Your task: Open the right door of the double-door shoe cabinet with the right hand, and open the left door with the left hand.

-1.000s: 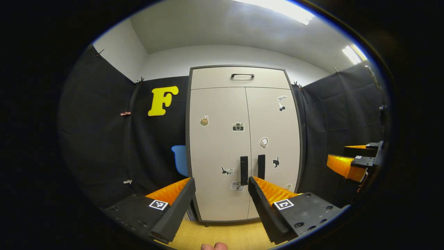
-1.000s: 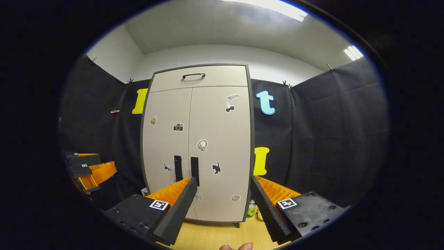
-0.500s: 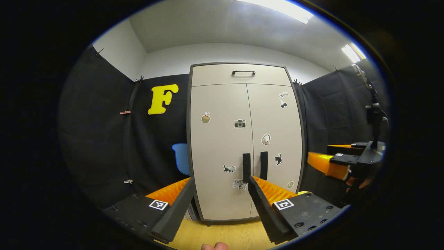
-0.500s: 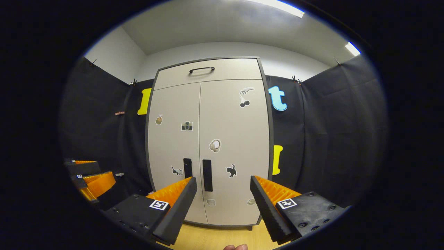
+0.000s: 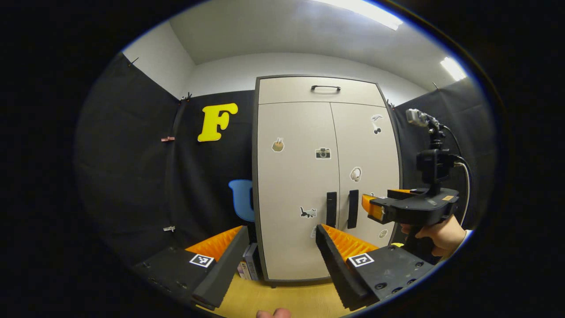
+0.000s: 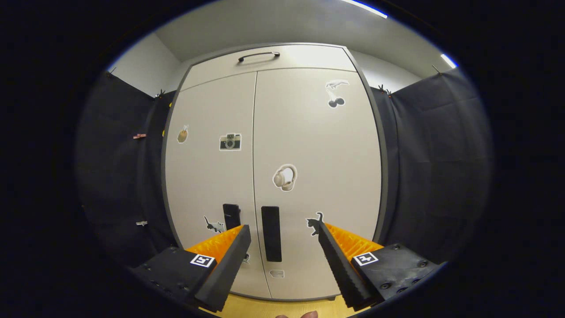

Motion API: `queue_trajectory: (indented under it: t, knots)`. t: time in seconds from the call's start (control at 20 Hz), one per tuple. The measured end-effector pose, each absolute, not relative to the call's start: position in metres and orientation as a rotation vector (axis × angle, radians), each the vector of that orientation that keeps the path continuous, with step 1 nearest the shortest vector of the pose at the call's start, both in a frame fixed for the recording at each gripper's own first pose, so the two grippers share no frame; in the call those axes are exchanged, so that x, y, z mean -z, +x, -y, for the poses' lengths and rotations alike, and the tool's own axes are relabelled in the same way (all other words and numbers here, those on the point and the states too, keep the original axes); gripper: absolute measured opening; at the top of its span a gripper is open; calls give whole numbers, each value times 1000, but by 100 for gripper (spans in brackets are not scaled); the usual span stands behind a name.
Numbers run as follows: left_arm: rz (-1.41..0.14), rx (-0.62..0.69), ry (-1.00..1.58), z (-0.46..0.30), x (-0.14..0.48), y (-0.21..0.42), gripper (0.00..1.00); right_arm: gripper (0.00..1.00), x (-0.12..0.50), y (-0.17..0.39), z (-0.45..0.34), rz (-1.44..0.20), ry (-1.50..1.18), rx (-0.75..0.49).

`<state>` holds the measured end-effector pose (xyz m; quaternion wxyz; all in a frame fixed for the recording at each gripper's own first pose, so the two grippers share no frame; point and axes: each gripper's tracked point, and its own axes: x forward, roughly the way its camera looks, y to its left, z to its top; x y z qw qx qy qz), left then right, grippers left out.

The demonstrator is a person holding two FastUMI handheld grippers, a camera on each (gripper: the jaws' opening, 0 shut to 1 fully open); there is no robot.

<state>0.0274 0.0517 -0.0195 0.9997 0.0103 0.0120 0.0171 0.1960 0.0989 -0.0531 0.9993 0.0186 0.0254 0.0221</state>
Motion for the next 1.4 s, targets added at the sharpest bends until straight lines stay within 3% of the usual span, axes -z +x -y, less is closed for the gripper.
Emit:
queue_trajectory:
  t: [0.25,0.45,0.65,0.75,0.95,1.0,1.05,1.1,1.3,1.4]
  knots:
    - [-36,-56,35,-68,25,37,95,94,90,240,-112,-100,30,-48]
    - [-50,-61,12,-76,33,43,95,72,111,262,-118,-133,49,-20]
    - [-52,-62,18,-81,37,43,95,71,125,271,-119,-156,64,-8]
    - [-57,-68,21,-85,39,42,95,52,127,275,-117,-144,37,21]
    - [-63,-76,14,-91,43,39,95,49,124,273,-122,-132,-52,33]
    - [-63,-79,14,-92,43,38,95,36,128,276,-120,-139,-49,42]
    - [-64,-79,13,-92,43,37,95,38,128,276,-121,-142,-42,50]
    - [-65,-82,12,-94,43,36,95,31,127,275,-120,-141,-37,49]
    - [-71,-87,6,-95,43,27,95,31,129,275,-120,-169,8,48]
    - [-69,-91,9,-95,41,19,95,20,129,274,-119,-186,10,44]
